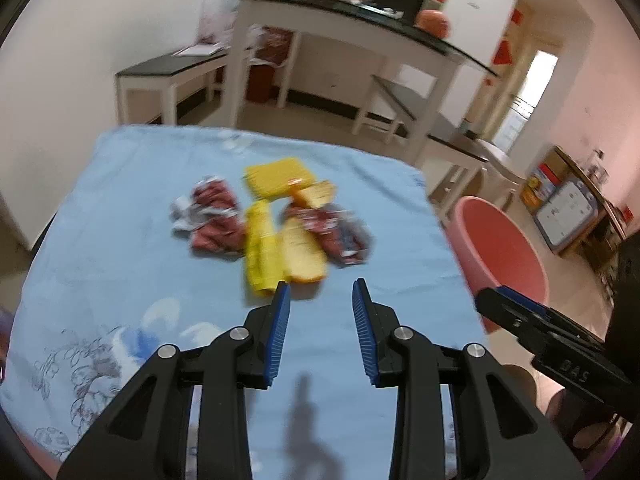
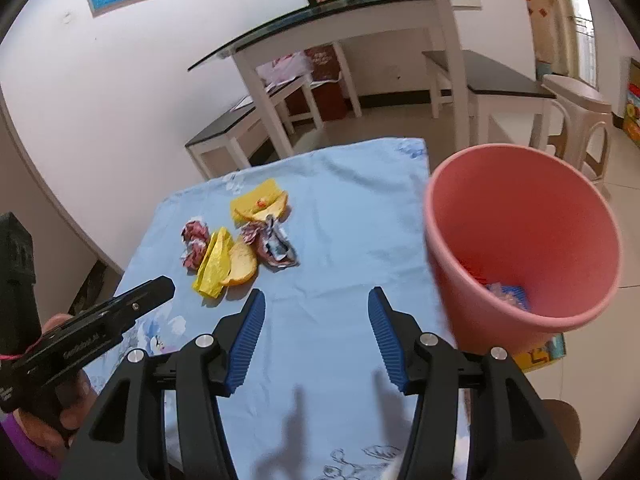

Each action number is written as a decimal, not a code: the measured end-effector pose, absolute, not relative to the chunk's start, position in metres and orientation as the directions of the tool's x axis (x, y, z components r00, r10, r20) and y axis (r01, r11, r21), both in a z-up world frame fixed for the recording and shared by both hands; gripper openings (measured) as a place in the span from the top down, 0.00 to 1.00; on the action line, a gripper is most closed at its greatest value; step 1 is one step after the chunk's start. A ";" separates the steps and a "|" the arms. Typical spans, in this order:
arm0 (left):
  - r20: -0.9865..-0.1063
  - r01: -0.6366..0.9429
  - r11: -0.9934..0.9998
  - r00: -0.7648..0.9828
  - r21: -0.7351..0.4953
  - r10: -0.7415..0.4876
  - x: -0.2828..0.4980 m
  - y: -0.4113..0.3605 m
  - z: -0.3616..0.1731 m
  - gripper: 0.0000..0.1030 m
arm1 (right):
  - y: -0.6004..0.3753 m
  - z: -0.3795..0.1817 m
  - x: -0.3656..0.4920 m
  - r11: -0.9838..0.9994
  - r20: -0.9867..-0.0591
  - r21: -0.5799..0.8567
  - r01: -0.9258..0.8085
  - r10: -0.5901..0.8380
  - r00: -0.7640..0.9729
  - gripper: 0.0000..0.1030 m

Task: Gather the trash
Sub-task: 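Move both grippers back over the table toward the yellow bag, then grasp the yellow plastic bag with the left gripper while the right gripper grasps the red-silver wrapper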

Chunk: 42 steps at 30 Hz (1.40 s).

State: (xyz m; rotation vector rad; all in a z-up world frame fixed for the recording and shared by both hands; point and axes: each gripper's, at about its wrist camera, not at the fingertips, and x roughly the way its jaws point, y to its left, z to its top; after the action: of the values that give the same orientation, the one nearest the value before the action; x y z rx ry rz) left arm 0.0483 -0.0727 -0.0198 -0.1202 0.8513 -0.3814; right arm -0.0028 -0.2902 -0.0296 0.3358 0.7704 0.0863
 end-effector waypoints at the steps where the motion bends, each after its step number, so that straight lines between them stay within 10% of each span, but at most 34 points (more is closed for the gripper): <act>1: -0.717 0.265 0.930 0.594 -0.255 -0.366 0.050 -0.069 -0.023 0.69 | -0.288 -0.031 0.000 0.944 -0.672 0.329 0.039 0.205 0.711 0.48; 25: -0.804 0.137 0.957 0.519 -0.257 -0.290 0.113 -0.065 -0.077 0.69 | -0.284 -0.061 0.064 0.925 -0.697 0.380 -0.019 0.300 0.652 0.40; 29: -0.789 0.165 0.951 0.530 -0.262 -0.309 0.111 -0.061 -0.075 0.88 | -0.273 -0.059 0.084 0.928 -0.693 0.368 -0.059 0.316 0.648 0.39; 35: -0.777 0.169 0.949 0.546 -0.265 -0.314 0.104 -0.048 -0.069 0.90 | -0.255 -0.059 0.108 0.948 -0.700 0.303 -0.098 0.292 0.652 0.39; 42: -0.764 0.177 0.945 0.556 -0.276 -0.327 0.095 -0.037 -0.065 0.90 | -0.251 -0.073 0.122 0.955 -0.737 0.286 -0.075 0.269 0.620 0.68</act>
State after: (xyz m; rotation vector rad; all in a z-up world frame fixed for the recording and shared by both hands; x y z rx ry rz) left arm 0.0952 -0.0367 -0.0654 -0.1742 0.9363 -0.2997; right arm 0.1218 -0.2508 -0.0732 0.2374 0.8819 0.1998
